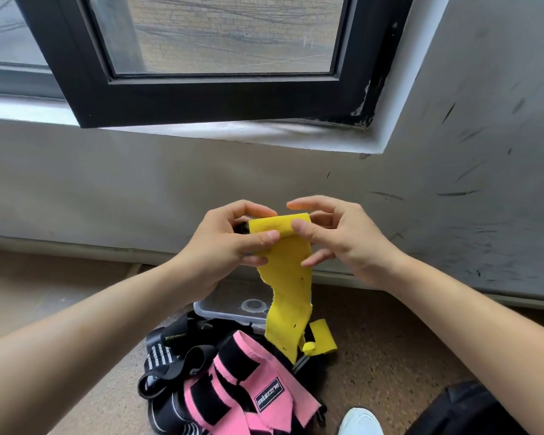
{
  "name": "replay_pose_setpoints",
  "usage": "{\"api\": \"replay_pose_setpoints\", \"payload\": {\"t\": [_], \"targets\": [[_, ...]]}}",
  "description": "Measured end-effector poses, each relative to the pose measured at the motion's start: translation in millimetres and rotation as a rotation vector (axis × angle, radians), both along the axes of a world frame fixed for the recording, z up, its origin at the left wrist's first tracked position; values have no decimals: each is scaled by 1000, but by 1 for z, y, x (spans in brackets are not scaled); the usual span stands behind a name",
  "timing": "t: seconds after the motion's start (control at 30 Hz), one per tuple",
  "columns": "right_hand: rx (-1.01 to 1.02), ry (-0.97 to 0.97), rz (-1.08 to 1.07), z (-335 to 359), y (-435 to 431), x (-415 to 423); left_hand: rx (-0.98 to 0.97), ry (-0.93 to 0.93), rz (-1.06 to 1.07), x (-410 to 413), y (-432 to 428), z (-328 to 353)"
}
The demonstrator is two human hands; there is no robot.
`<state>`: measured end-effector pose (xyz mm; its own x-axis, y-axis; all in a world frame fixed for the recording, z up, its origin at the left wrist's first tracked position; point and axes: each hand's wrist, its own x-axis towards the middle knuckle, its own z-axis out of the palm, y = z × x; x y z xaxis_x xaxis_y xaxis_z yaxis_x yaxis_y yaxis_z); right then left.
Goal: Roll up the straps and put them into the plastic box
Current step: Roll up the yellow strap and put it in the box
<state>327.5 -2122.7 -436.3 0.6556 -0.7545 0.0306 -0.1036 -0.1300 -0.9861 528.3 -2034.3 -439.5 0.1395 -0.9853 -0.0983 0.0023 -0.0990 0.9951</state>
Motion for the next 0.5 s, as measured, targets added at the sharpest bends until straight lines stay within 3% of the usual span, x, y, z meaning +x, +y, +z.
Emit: {"api": "replay_pose_setpoints", "payload": {"t": [0.27,0.5], "targets": [[49,-40,-16,-3,2,5,-150,-121,41,0,-1,-5],[31,-153,-103,-4,1,3,64,94,9,-3,-3,-2]]}}
